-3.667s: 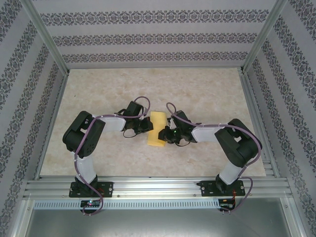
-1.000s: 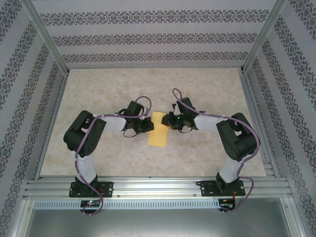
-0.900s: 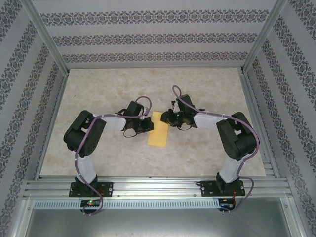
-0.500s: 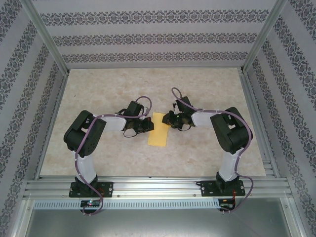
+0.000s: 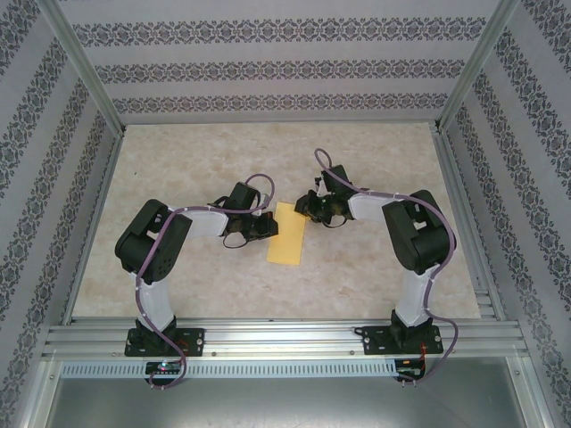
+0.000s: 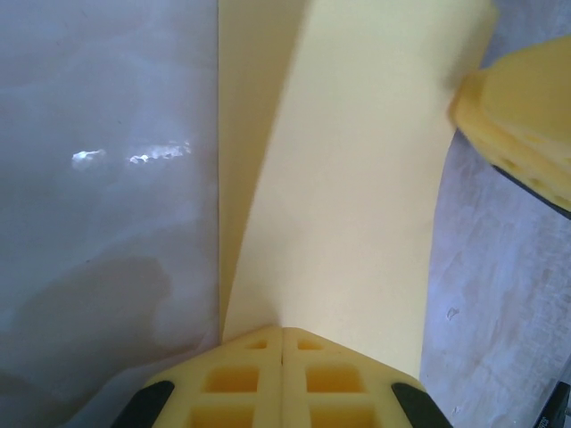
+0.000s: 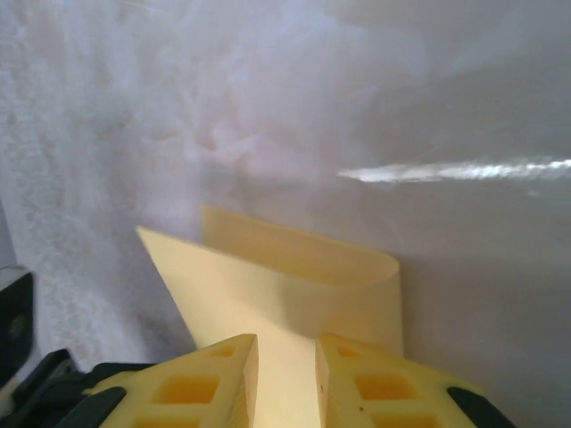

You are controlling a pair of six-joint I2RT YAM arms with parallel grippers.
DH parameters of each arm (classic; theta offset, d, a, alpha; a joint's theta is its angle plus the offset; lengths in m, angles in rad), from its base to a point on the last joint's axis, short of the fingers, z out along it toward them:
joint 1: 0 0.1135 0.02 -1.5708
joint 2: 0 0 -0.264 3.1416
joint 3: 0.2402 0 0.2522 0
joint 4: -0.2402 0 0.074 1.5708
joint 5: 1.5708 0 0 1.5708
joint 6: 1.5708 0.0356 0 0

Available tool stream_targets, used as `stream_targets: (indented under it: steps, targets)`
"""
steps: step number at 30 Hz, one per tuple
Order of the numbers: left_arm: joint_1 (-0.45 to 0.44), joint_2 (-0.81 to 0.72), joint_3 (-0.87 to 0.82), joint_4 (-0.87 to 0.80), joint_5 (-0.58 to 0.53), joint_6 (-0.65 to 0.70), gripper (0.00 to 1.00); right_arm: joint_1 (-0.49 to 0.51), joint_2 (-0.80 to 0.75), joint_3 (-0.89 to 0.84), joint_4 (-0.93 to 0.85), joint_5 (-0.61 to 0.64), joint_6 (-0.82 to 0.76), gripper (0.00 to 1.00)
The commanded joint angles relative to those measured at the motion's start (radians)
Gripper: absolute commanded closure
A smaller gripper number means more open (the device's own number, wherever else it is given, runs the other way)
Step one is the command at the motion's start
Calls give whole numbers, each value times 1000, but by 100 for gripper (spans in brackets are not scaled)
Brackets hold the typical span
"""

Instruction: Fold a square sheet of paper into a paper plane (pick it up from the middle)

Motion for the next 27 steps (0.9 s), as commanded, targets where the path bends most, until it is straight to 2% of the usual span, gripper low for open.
stream_targets:
  steps: [1,4,11,17,24,27]
  targets:
    - [-21,76,-35,-159,-69,30,100,-4,50,14,-40,29,-16,75]
    - [-21,75,-34,-162,-69,31,100,-3,39,25,-76,59,-22,75]
    - [-21,74,-34,-169,-71,39,100,-7,-21,93,-98,13,-29,75]
    - [-21,72,-32,-168,-70,37,100,-11,43,115,-83,-5,-19,75]
    - [-21,71,-29,-168,-66,36,100,-15,115,97,-85,51,-7,75]
    - [-21,70,-27,-174,-68,41,100,-13,97,81,-57,26,10,75]
